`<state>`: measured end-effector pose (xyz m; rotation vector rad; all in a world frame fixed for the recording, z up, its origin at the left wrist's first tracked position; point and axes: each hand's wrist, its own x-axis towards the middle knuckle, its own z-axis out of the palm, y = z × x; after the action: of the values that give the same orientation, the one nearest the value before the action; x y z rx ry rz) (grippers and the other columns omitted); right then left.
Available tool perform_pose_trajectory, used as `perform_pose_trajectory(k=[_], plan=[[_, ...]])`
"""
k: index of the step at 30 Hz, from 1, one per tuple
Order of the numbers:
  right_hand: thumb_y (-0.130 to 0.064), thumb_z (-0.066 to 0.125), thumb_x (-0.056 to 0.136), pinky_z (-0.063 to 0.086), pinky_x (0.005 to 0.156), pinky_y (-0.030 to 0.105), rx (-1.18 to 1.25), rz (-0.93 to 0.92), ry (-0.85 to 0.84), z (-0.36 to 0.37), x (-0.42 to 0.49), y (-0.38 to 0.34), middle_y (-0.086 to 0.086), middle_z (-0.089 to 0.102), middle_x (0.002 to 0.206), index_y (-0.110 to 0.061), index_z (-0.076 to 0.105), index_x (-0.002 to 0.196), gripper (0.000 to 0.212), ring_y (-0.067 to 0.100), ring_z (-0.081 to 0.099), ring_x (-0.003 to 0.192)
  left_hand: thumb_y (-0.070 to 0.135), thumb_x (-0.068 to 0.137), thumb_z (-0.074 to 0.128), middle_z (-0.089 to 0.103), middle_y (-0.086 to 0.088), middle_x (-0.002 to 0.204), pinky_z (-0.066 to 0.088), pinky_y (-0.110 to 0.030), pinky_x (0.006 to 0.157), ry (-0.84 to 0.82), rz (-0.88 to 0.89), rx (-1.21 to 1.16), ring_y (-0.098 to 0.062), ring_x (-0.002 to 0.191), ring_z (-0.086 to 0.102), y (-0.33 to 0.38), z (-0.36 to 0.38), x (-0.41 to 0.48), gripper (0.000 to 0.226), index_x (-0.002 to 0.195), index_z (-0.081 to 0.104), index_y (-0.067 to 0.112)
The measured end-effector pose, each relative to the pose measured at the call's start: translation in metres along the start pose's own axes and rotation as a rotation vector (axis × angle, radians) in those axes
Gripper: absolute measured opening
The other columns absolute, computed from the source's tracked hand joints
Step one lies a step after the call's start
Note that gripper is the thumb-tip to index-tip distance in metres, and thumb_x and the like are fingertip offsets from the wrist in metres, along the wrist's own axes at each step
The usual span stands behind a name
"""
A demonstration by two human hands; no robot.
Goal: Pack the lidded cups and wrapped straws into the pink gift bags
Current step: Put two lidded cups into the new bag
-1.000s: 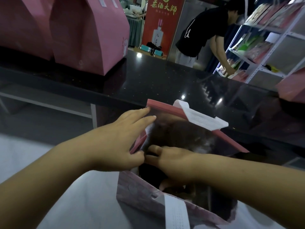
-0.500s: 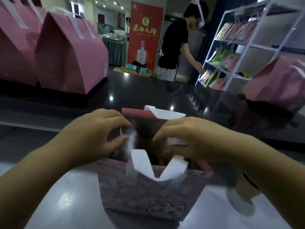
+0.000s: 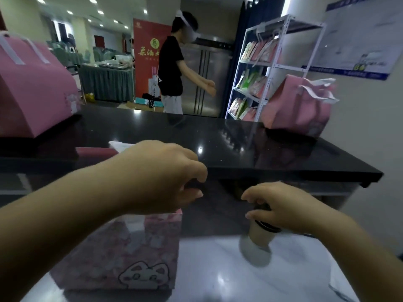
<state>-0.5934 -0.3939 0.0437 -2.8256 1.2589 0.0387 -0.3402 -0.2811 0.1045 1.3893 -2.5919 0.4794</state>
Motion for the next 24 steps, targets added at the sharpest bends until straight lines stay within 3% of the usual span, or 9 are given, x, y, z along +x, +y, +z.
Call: perform_pose_trajectory(k=[2, 5, 10, 17, 20, 24], plan=[[-0.057, 0.059, 0.083, 0.045, 0.075, 0.023, -0.040, 0.079, -0.079, 0.015, -0.002, 0.024, -0.018, 0.053, 0.115, -0.040, 0.046, 0.125, 0.047, 0.004, 0.051, 0.093, 0.053, 0.086, 0.041, 0.057, 0.013, 0.106, 0.052, -0.032, 0.073, -0.087, -0.010, 0.045, -0.011, 0.093, 0.057, 0.012, 0.011, 0.021, 0.033, 0.111, 0.052, 0.035], [-0.056, 0.061, 0.081, 0.046, 0.073, 0.027, -0.043, 0.195, -0.140, 0.038, 0.005, 0.058, -0.008, 0.048, 0.113, -0.033, 0.042, 0.129, 0.057, 0.013, 0.051, 0.094, 0.051, 0.088, 0.044, 0.056, 0.011, 0.109, 0.051, -0.036, 0.077, -0.179, -0.003, 0.068, -0.016, 0.097, 0.056, 0.029, 0.027, 0.044, 0.032, 0.113, 0.051, 0.032], [-0.056, 0.067, 0.073, 0.047, 0.089, 0.037, 0.056, 0.306, -0.170, 0.078, 0.019, 0.096, 0.002, 0.035, 0.134, -0.033, 0.021, 0.144, 0.088, 0.028, 0.043, 0.118, 0.050, 0.088, 0.044, 0.056, 0.010, 0.111, 0.050, -0.036, 0.077, -0.237, -0.004, 0.073, -0.017, 0.099, 0.056, 0.049, 0.049, 0.062, 0.032, 0.112, 0.053, 0.031], [-0.041, 0.062, 0.079, 0.047, 0.084, 0.037, 0.133, 0.329, -0.152, 0.104, 0.024, 0.105, 0.006, 0.035, 0.129, -0.037, 0.028, 0.141, 0.071, 0.032, 0.044, 0.112, 0.051, 0.087, 0.044, 0.055, 0.013, 0.111, 0.049, -0.030, 0.074, -0.242, -0.060, 0.052, -0.011, 0.092, 0.056, 0.051, 0.058, 0.061, 0.033, 0.113, 0.052, 0.033], [-0.046, 0.061, 0.074, 0.048, 0.081, 0.036, 0.137, 0.341, -0.134, 0.099, 0.022, 0.099, 0.007, 0.033, 0.128, -0.038, 0.024, 0.142, 0.079, 0.032, 0.042, 0.112, 0.052, 0.087, 0.044, 0.055, 0.015, 0.113, 0.049, -0.028, 0.076, -0.224, -0.082, 0.036, -0.008, 0.094, 0.056, 0.048, 0.054, 0.057, 0.033, 0.115, 0.052, 0.035], [-0.055, 0.058, 0.066, 0.047, 0.077, 0.031, 0.160, 0.276, 0.006, 0.066, 0.012, 0.081, -0.002, 0.029, 0.110, -0.042, 0.028, 0.140, 0.081, 0.023, 0.043, 0.102, 0.055, 0.087, 0.043, 0.055, 0.016, 0.115, 0.050, -0.027, 0.082, -0.168, -0.082, 0.043, -0.006, 0.100, 0.056, 0.041, 0.037, 0.048, 0.035, 0.115, 0.052, 0.037]])
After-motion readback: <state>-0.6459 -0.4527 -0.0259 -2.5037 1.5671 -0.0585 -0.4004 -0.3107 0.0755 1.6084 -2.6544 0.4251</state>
